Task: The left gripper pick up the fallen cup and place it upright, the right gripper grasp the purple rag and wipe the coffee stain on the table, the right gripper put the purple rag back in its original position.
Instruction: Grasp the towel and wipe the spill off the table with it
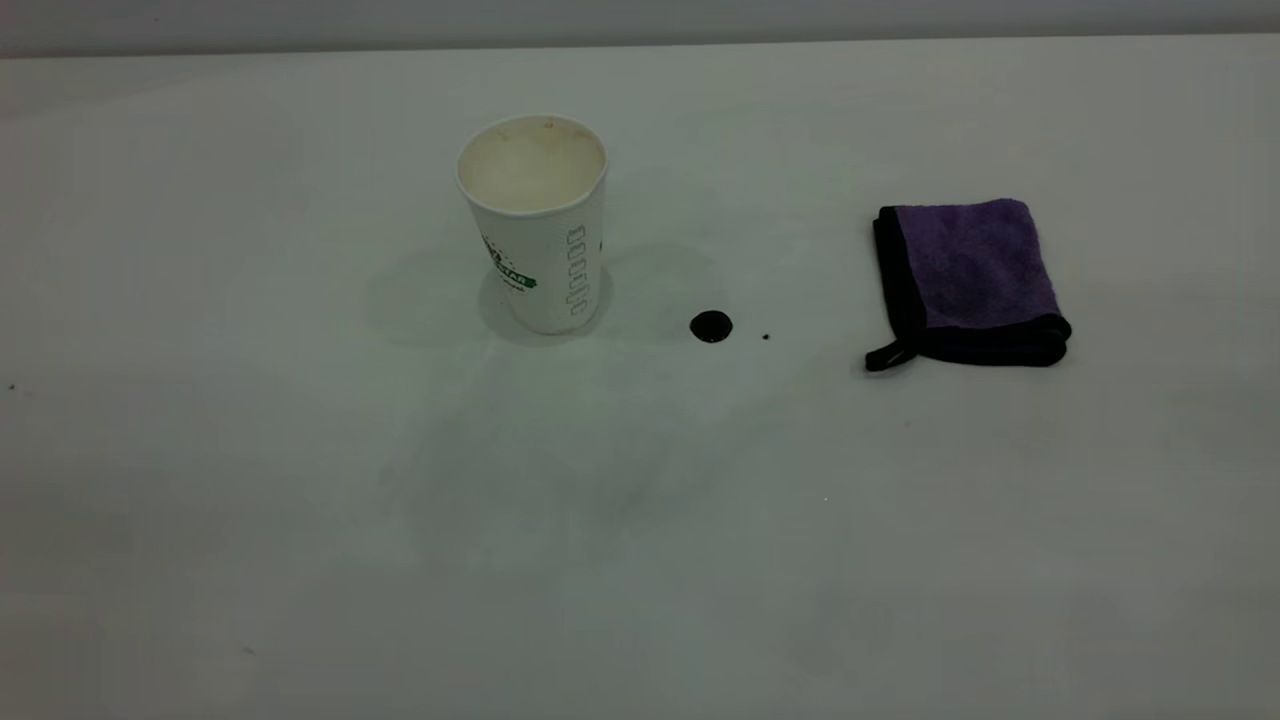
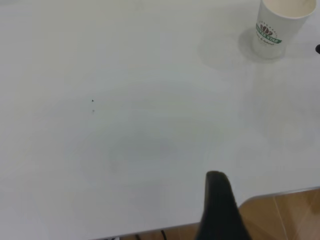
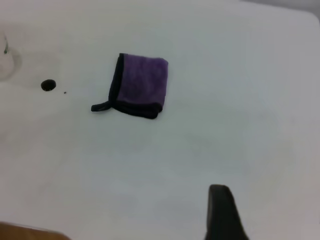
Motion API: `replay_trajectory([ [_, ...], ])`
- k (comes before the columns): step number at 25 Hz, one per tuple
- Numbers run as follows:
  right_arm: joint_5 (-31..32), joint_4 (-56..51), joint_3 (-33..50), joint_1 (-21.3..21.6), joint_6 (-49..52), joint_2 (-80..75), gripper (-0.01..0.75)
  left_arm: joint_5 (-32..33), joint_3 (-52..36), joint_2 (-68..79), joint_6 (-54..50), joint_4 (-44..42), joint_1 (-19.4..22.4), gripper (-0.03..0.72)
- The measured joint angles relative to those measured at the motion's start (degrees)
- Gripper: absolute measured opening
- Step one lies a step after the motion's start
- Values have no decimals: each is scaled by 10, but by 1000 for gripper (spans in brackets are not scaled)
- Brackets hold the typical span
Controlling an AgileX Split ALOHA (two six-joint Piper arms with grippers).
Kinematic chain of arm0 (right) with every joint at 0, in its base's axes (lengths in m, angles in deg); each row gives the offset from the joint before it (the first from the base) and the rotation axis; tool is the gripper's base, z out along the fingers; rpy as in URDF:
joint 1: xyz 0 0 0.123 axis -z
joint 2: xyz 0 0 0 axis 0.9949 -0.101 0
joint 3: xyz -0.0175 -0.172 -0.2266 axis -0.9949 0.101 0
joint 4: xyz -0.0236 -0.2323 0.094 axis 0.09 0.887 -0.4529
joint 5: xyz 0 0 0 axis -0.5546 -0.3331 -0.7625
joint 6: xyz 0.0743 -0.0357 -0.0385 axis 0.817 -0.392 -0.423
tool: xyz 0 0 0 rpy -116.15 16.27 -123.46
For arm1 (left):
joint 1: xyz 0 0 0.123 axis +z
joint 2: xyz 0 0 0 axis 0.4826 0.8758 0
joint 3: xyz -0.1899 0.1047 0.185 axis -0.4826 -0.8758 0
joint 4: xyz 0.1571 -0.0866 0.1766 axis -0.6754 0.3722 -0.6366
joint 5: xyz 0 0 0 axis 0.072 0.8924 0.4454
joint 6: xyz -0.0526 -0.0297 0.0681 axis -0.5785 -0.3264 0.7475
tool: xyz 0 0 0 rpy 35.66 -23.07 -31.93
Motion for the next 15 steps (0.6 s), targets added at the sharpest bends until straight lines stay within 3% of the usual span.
replay_trajectory([
  [5,-58,-54,-25,0,-63,-134,523,1,0,0,0,0,0,550],
  [15,-241,-234,-26,0,-291,-473,524,1,0,0,0,1,0,550],
])
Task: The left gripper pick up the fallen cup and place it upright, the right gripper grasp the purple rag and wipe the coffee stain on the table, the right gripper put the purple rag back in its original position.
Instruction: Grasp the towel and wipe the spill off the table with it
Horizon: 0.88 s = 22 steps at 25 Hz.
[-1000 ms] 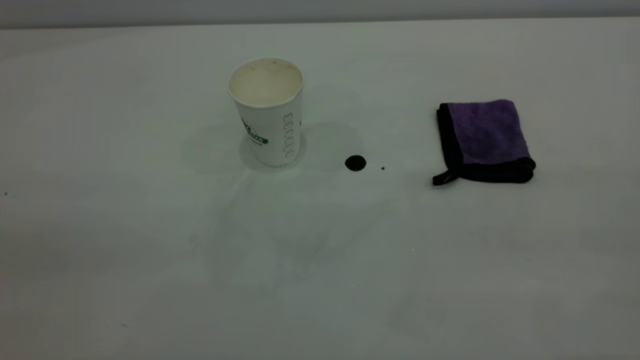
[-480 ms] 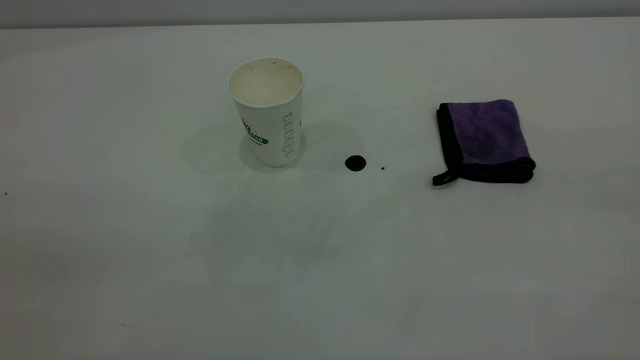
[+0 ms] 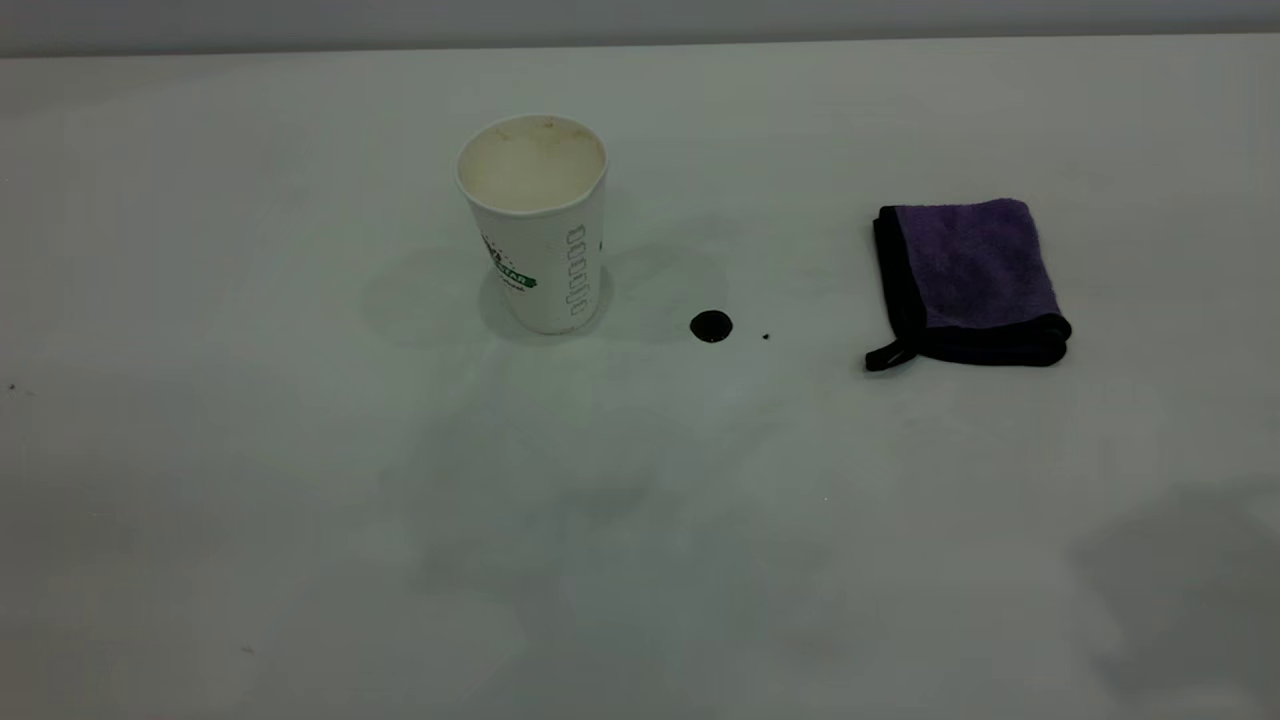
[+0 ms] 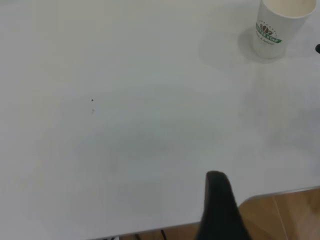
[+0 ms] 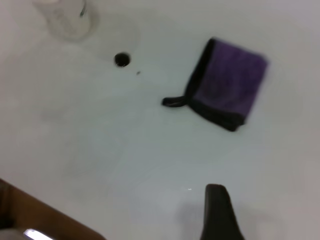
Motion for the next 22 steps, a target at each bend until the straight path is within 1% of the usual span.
replay_trajectory([
  [2,-28,-33,-3,-7,-42,-74,524,0,0,0,0,0,0,550],
  [5,-79,-63,-15,-44,-87,-170,524,0,0,0,0,1,0,549],
  [7,-111,-66,-28,-70,-97,-231,524,1,0,0,0,1,0,549],
  [9,-133,-66,-45,-84,-101,-298,524,1,0,0,0,1,0,549],
  [14,-166,-62,-118,-90,-103,-451,524,1,0,0,0,1,0,549],
  [22,-175,-17,-272,-90,-69,-649,524,1,0,0,0,1,0,549],
])
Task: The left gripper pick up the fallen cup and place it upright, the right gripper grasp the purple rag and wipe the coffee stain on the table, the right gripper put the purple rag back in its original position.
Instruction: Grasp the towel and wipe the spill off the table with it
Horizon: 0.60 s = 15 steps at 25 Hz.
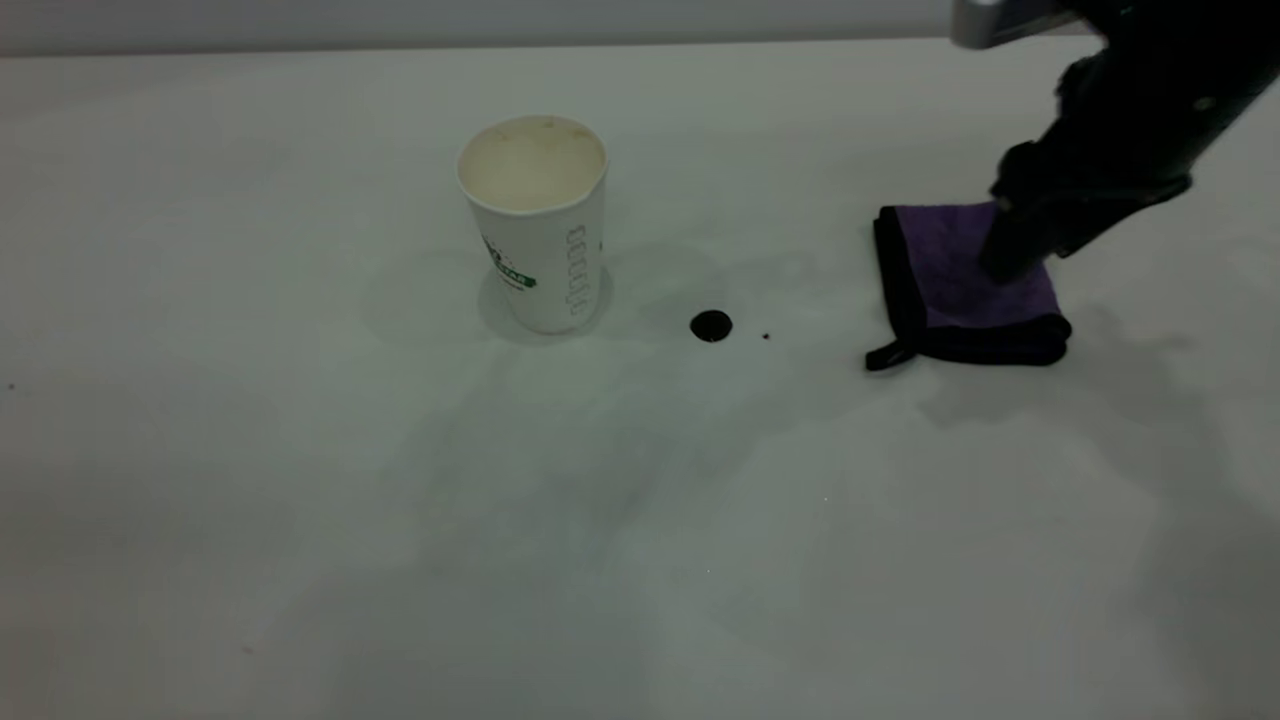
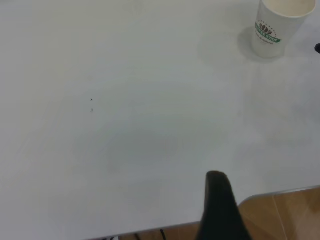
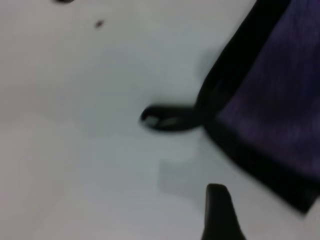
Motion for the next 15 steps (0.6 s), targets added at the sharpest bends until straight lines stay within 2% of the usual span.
replay_trajectory([
  [8,-1,101,-133,0,45,-114,522,0,0,0,0,0,0,549],
  [15,-1,155,-195,0,102,-173,495,0,0,0,0,0,0,548],
])
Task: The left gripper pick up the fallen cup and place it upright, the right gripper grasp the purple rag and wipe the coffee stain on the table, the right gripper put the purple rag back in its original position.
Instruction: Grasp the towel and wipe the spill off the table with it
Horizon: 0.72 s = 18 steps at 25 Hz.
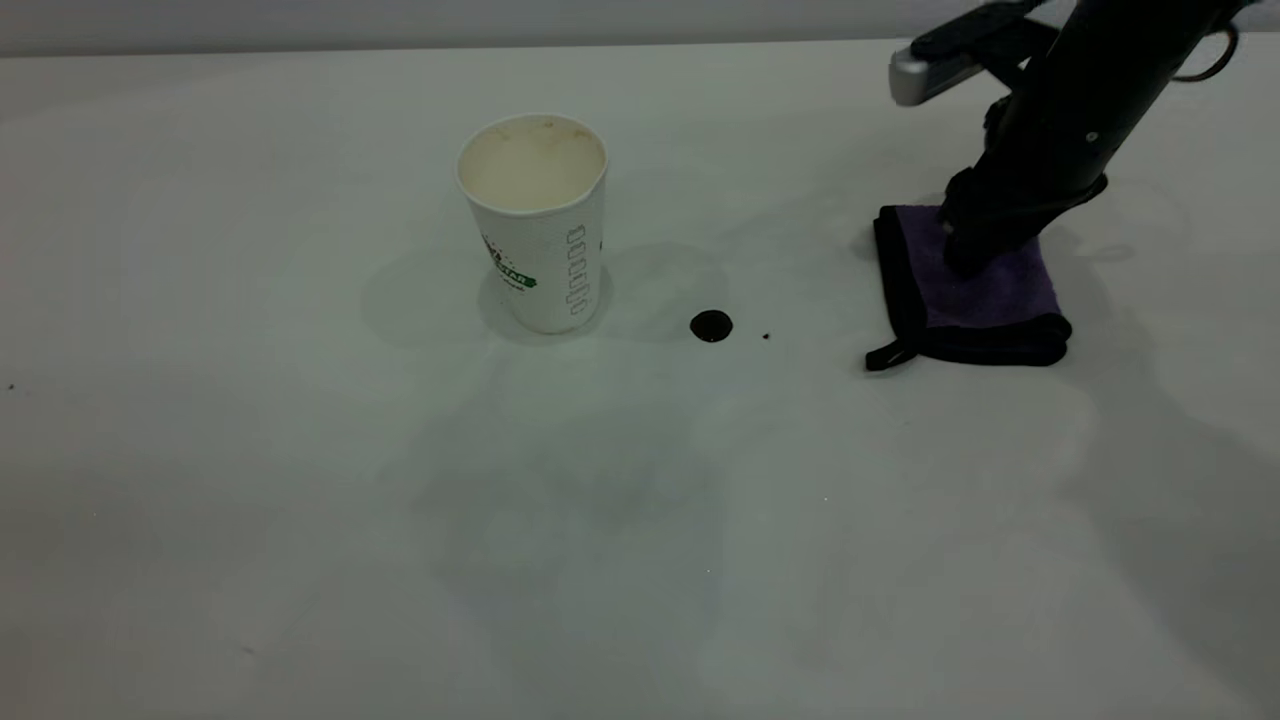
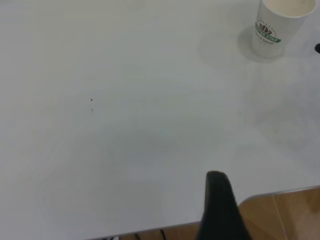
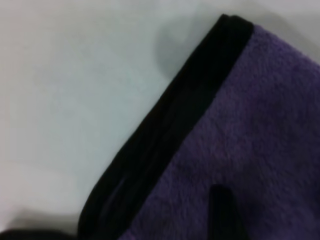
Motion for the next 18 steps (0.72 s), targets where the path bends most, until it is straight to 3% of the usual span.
replay_trajectory([
  [5,0,8,-13,0,4,-19,437,0,0,0,0,0,0,548],
  [7,0,8,-15,0,4,-19,340,0,0,0,0,0,0,548],
  [11,-1,2,-17,-6,1,-22,75,0,0,0,0,0,0,548],
  [18,-35,-46,-17,-59,-42,-25,48,0,0,0,1,0,0,548],
])
